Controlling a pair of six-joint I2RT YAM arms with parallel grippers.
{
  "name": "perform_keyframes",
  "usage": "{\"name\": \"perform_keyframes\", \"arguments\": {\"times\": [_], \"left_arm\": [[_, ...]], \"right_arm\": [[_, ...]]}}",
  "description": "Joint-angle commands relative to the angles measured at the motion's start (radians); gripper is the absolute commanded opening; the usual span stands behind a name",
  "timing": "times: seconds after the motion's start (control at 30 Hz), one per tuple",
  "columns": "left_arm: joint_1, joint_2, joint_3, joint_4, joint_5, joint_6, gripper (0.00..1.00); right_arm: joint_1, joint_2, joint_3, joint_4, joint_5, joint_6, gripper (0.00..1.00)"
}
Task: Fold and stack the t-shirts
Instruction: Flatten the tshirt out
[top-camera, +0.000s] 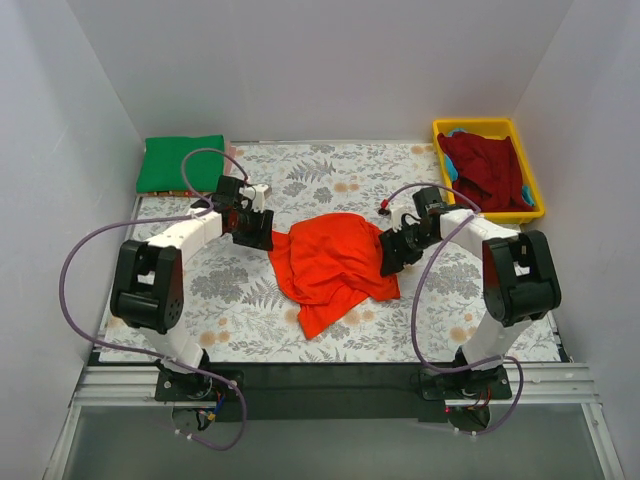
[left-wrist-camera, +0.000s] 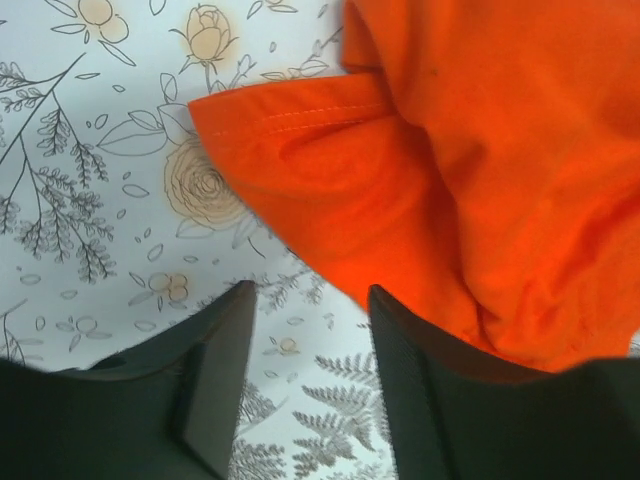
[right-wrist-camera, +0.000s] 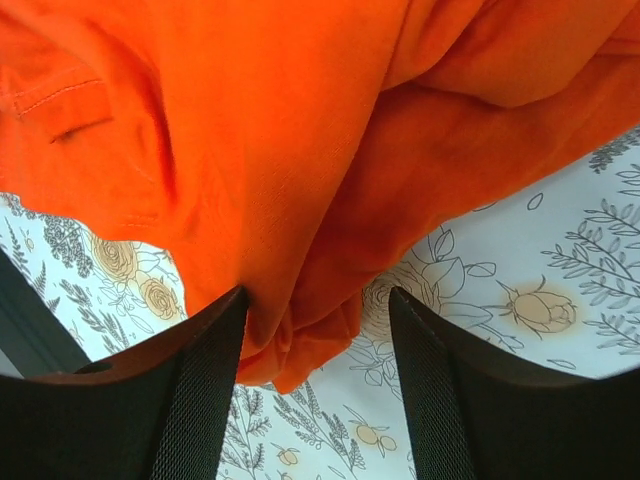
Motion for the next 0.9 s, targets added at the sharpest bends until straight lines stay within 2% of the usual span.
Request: {"name": "perform_keyframes", "arguments": {"times": [0.0,0.17,0.23,0.27,0.3,0.37,0.4,0.43,0.5,0.53,0.73,0.77,0.87], "left_arm": [[-0.006,0.063,0.044,0.022,-0.079,-0.060,0.53],[-0.005,0.174,0.090,0.050,-0.107,-0.080,0.54],[-0.005,0.204,0.122,0.055,-0.058,-0.089,0.52],[-0.005,0.214,0.132,0.058,-0.029,-0.097,0.51],[-0.003,0.239,0.144,0.059,0.005,-0.100,0.50],[-0.002,0.265,0.181,0.061,0.108,-0.100,0.41],[-0.002,0.293,0.198,0.058,0.126,-0.100,0.35],[-0.002,0.308,0.246,0.042,0.145,-0.092,0.21],[0.004,0.336,0.311,0.013,0.144,-0.088,0.04],[0.013,0.351,0.352,-0.016,0.147,-0.086,0.00],[0.104,0.347,0.684,-0.089,0.237,-0.118,0.00],[0.115,0.340,0.775,-0.096,0.246,-0.125,0.00],[0.135,0.327,0.909,-0.097,0.285,-0.173,0.00]], "right_arm": [[0.013,0.037,0.061,0.024,-0.004,0.031,0.67],[0.021,0.101,0.090,0.021,-0.017,0.037,0.64],[0.021,0.124,0.099,0.013,-0.047,0.037,0.54],[0.021,0.130,0.107,0.001,-0.069,0.034,0.49],[0.019,0.132,0.114,-0.005,-0.096,0.028,0.38],[0.015,0.138,0.150,-0.022,-0.145,0.022,0.24],[0.010,0.141,0.170,-0.037,-0.159,0.018,0.07],[-0.001,0.149,0.220,-0.052,-0.177,0.010,0.01],[-0.019,0.149,0.269,-0.098,-0.190,-0.001,0.01],[-0.046,0.138,0.298,-0.114,-0.204,-0.010,0.01],[-0.189,0.084,0.568,-0.195,-0.231,-0.012,0.01],[-0.200,0.081,0.616,-0.218,-0.233,-0.010,0.01],[-0.226,0.075,0.781,-0.258,-0.247,-0.010,0.01]]}}
